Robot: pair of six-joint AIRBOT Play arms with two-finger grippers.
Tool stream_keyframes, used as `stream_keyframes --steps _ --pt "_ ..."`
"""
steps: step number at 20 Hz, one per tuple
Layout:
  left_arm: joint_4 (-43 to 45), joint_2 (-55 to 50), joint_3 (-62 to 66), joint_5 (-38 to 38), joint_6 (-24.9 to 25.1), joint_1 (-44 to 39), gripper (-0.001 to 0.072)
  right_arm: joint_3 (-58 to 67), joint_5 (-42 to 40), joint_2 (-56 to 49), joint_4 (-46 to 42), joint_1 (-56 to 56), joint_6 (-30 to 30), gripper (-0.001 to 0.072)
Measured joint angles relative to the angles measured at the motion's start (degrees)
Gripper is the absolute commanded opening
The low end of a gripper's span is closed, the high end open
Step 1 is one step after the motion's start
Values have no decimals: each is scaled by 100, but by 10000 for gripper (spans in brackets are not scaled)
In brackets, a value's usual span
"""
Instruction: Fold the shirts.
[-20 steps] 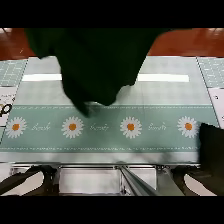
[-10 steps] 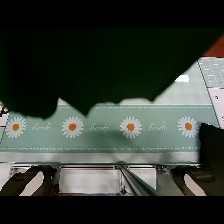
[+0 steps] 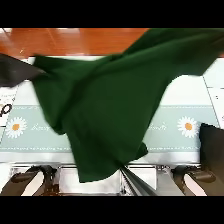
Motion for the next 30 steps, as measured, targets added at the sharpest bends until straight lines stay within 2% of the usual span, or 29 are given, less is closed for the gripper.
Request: stream_keyframes --steps 3,7,8,9,10,13,17,19,25,30 --pt "-11 -481 -1423 1104 278 -2 31 -721 -540 -793 74 0 11 21" --pt "-33 -1602 -2100 2057 516 -2 31 -1051 -1401 -2210 282 0 17 23" --pt "-28 -1891 -2173 2175 546 -15 31 -1086 -1515 -2553 420 -2 17 120" --pt "-31 -2129 -2221 2227 564 -26 32 -1108 -1613 -2822 553 -13 22 371" --pt "-22 -2347 -2260 2293 581 -39 32 -1128 -1665 -3062 645 -50 35 415" --pt "-22 -2693 -2312 2358 612 -59 31 -1150 -1342 -3366 813 -319 61 414" --pt "-26 -2848 -2343 2382 623 -76 31 -1692 214 -3143 308 -697 -2 407" --pt "-28 -2874 -2347 2389 627 -81 31 -2433 586 -2796 195 -699 2 407" --pt "-28 -2898 -2350 2347 632 -81 32 -4572 511 -2092 400 -122 44 407" --pt "-28 -2900 -2352 2310 632 -81 31 -5097 -48 -2109 627 240 59 407"
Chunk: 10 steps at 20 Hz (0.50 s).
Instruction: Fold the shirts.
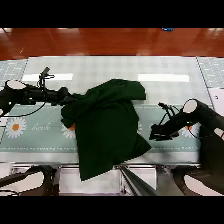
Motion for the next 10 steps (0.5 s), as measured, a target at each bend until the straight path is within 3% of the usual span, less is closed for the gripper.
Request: stream_keyframes --steps 5,6,8,10 --pt "0 0 2 -20 0 0 31 -98 -149 -435 651 190 -238 407" --pt "0 0 2 -20 0 -2 31 -105 -160 -505 743 291 -291 381" --pt "0 0 0 -20 0 0 32 -116 -269 -614 789 538 -398 53" --pt "0 0 2 -22 0 0 31 -92 -369 -667 857 715 -560 21"
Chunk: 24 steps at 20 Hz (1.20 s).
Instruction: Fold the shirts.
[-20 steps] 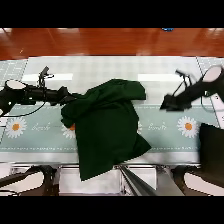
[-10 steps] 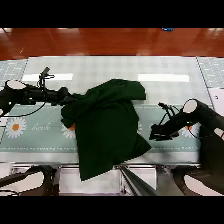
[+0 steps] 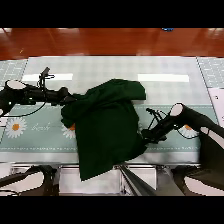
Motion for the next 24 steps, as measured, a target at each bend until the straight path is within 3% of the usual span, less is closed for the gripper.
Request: stream_keyframes --steps 7,12,18,19,20,21,24 --pt "0 0 0 0 0 4 32 1226 61 -85 -85 -686 -350 20" --pt "-11 0 -2 7 0 4 32 3364 83 -671 -356 -1969 -160 20" --pt "-385 -2 -2 133 0 -46 32 5941 -142 -2192 -195 -2363 164 21" --pt "-431 -4 0 179 0 -63 32 6164 -212 -2424 -94 -2376 243 52" --pt "-446 -4 0 199 0 -72 31 6343 -262 -2645 46 -2387 297 290" --pt "-459 -4 0 251 0 -81 32 6472 -299 -2835 157 -2393 367 413" --pt "-492 -4 0 352 2 -92 31 6669 -52 -3115 236 -2430 481 415"
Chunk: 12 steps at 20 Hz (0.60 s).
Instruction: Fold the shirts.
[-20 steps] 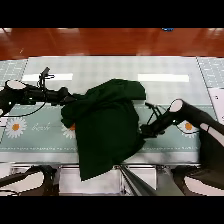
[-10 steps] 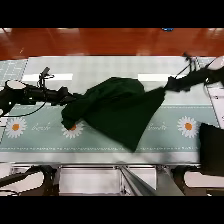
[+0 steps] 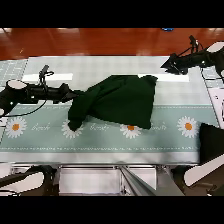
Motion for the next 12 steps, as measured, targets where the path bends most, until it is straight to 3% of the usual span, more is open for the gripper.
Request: stream_keyframes --steps 6,9,12 --pt "-24 0 -2 101 2 -7 31 -553 1191 643 -1080 -398 107 412" --pt "-26 0 0 114 2 -7 31 -2120 1156 1497 -1360 -492 146 409" --pt "-26 0 -2 122 4 -7 32 -3969 809 2426 -1032 -520 -61 409"
